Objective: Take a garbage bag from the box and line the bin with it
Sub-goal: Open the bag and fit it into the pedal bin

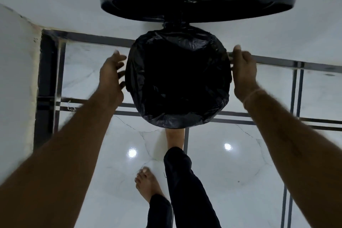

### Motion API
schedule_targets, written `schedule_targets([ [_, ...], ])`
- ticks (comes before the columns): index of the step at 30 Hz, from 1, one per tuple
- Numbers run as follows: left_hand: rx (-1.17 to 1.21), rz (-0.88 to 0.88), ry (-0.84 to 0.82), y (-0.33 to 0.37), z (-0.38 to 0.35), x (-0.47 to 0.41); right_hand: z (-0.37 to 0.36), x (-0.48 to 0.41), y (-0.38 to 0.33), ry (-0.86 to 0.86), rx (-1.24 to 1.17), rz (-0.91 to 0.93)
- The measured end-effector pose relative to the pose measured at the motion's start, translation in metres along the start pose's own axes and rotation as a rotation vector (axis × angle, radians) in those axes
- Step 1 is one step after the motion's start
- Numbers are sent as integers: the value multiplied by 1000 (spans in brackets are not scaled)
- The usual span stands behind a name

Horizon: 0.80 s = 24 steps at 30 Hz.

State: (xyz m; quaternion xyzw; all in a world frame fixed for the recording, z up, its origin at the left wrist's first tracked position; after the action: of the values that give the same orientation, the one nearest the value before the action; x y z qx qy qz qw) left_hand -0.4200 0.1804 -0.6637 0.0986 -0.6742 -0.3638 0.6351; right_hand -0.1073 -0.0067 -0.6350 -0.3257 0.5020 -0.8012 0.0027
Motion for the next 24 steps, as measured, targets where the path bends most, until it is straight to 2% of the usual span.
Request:
schedule_targets([
  [1,-20,-2,-2,-9,0,6,7,10,11,33,-36,-35],
  [4,-149,-40,0,-24,-4,17,2,30,34,-72,-112,-174],
  [9,-62,189,-72,-38,-4,8,-5,29,33,-147,-148,-329],
  [11,-2,178,-40,-37,-6,17,-1,32,30,-112,-200,-335],
  [13,98,166,56,-39,-11,35,10,41,30,-11,-245,-295],
  [15,141,172,163,-55,-11,50,19,59,44,63,-267,-355],
  [19,268,281,60,-83,-28,78,2,95,79,-87,-504,-589],
  [21,395,269,65,-87,-31,79,-7,99,84,-85,-687,-602],
  [24,577,298,105,-96,-32,81,-8,102,92,17,-826,-598],
])
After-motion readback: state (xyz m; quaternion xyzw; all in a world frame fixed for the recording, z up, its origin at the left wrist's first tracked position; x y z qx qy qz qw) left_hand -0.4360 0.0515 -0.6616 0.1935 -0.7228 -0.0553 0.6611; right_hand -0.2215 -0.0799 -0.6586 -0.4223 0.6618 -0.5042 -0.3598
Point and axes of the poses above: each hand's wrist, its own x-axis away from the middle knuckle, its own z-axis out of the back of the hand, y = z × x, the point moved 6 cm from there along -x, towards the middle knuckle, and after that the axes turned 12 degrees about -x, right-handed, at the moved point
